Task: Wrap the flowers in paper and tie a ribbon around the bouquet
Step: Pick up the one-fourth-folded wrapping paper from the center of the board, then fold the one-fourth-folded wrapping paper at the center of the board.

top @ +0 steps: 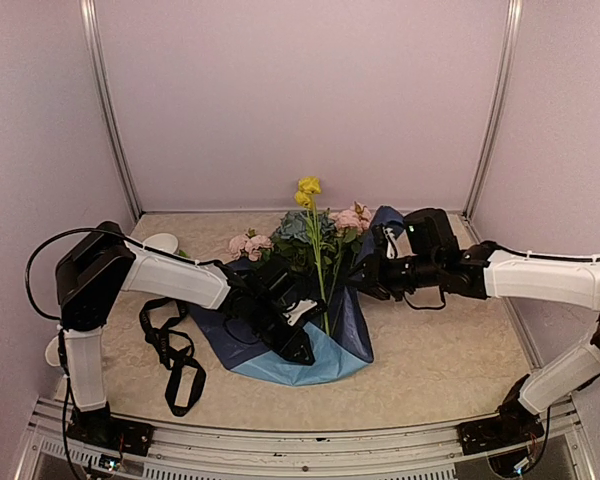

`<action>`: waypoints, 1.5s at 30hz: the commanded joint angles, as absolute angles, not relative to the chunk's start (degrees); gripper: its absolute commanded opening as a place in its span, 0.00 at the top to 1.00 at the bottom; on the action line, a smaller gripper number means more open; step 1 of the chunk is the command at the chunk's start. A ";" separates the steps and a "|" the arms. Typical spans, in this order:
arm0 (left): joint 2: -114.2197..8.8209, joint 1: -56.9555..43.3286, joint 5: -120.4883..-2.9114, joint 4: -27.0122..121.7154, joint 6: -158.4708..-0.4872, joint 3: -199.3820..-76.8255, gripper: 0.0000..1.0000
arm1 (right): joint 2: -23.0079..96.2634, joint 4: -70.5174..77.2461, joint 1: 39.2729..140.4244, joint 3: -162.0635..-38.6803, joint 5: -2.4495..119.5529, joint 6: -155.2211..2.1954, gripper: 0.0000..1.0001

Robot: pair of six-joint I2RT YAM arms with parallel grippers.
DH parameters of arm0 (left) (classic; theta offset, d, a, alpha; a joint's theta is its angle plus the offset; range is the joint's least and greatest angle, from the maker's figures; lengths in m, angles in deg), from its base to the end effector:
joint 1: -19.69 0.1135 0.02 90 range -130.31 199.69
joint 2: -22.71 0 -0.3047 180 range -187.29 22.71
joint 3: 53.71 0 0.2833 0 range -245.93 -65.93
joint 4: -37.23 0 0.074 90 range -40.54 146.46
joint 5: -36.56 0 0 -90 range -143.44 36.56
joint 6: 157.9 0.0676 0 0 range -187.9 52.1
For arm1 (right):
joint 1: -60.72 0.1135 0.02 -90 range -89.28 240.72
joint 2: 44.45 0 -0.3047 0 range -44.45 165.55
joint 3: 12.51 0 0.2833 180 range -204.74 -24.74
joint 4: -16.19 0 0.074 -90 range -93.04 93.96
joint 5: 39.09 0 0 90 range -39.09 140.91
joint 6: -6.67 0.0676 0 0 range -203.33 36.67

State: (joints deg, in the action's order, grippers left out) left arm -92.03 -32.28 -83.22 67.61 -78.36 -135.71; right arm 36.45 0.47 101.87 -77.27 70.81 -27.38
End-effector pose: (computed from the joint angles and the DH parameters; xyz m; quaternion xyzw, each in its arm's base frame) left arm 0.2482 -0.3718 0.1187 0.3889 0.8578 -0.3302 0.0626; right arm 0.2565 0.2547 0.2630 0.0276 0.8645 0.4587 0.2036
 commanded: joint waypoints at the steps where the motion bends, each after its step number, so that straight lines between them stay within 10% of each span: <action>1: -92.10 -31.64 -82.96 68.05 -78.62 -134.07 0.68 | 37.02 -1.58 102.38 -72.22 69.55 -30.20 0.67; 11: -92.17 -31.47 -83.65 67.91 -78.28 -133.92 0.68 | 37.34 9.99 106.03 -56.86 74.51 -31.40 0.40; 45: -91.99 -31.27 -83.85 67.29 -78.95 -133.46 0.69 | 36.61 11.99 119.44 -58.31 61.78 -33.84 0.00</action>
